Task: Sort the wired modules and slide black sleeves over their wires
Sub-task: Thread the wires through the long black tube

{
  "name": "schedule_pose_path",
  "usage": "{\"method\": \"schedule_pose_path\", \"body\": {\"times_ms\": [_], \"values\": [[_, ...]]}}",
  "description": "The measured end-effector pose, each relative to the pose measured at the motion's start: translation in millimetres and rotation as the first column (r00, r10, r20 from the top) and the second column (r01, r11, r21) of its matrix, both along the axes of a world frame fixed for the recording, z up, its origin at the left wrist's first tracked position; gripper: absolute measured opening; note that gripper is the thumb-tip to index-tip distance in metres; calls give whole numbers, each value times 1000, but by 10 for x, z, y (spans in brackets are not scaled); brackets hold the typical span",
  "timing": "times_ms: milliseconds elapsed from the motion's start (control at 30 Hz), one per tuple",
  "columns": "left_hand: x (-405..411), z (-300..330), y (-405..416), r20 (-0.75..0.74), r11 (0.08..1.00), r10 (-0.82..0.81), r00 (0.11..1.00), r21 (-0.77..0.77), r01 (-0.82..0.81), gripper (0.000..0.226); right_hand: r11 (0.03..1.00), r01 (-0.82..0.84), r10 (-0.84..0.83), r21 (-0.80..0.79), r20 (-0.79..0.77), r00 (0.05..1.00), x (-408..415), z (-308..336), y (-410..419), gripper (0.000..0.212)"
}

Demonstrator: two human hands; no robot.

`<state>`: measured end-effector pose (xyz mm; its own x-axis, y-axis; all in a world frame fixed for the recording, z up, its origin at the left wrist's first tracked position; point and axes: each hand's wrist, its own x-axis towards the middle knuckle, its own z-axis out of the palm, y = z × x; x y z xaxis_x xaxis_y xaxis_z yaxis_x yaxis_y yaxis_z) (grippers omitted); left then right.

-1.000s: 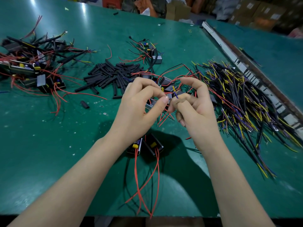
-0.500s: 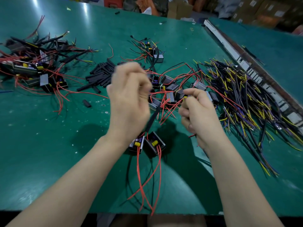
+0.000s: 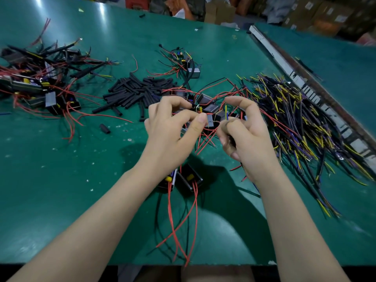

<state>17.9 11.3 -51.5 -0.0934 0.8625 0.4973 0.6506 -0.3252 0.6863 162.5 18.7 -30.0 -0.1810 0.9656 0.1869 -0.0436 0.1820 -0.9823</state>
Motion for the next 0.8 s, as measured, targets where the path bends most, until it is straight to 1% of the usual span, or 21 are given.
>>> {"method": "schedule_pose_path", "body": {"times_ms": [67, 167, 200, 300, 367, 467, 567, 633, 700, 767, 800], "values": [[4, 9, -9, 39, 999, -40, 998, -24, 41, 31, 999, -31, 30, 27, 10, 999, -14, -12, -8, 39], [-5, 17, -2, 142, 993, -95, 985, -62, 104, 12, 998, -47, 46, 47, 27, 999, -24, -18, -16, 39], [-11, 21, 1, 165, 990, -108, 980, -69, 121, 10, 997, -51, 49, 52, 31, 998, -28, -19, -16, 39], [-24, 35, 2, 191, 984, -131, 973, -91, 150, 18, 996, -57, 55, 68, 37, 998, -18, -20, -16, 38], [-15, 47, -3, 197, 980, -139, 971, -114, 163, 16, 994, -54, 50, 97, 44, 998, -13, -27, -20, 39], [-5, 57, -2, 209, 969, -163, 964, -152, 196, 20, 988, -35, 15, 154, 131, 991, -25, -36, -39, 39], [-24, 65, 4, 220, 959, -179, 959, -177, 220, 24, 988, -13, -15, 154, 180, 984, -34, -44, -44, 39], [-25, 48, 8, 175, 959, -183, 967, -185, 215, 20, 988, 10, -38, 155, 183, 982, -25, -52, -35, 39], [-14, 10, 7, 77, 977, -148, 986, -142, 158, 14, 989, 34, -64, 142, 211, 975, -30, -69, -20, 38], [-11, -19, -7, -68, 999, -47, 997, 12, 48, 11, 995, 54, -73, 88, 221, 972, -68, -72, -25, 34], [-13, -24, -21, -134, 995, 11, 991, 101, 2, 11, 998, 61, -64, 20, 176, 982, -87, -65, -30, 31]]}}
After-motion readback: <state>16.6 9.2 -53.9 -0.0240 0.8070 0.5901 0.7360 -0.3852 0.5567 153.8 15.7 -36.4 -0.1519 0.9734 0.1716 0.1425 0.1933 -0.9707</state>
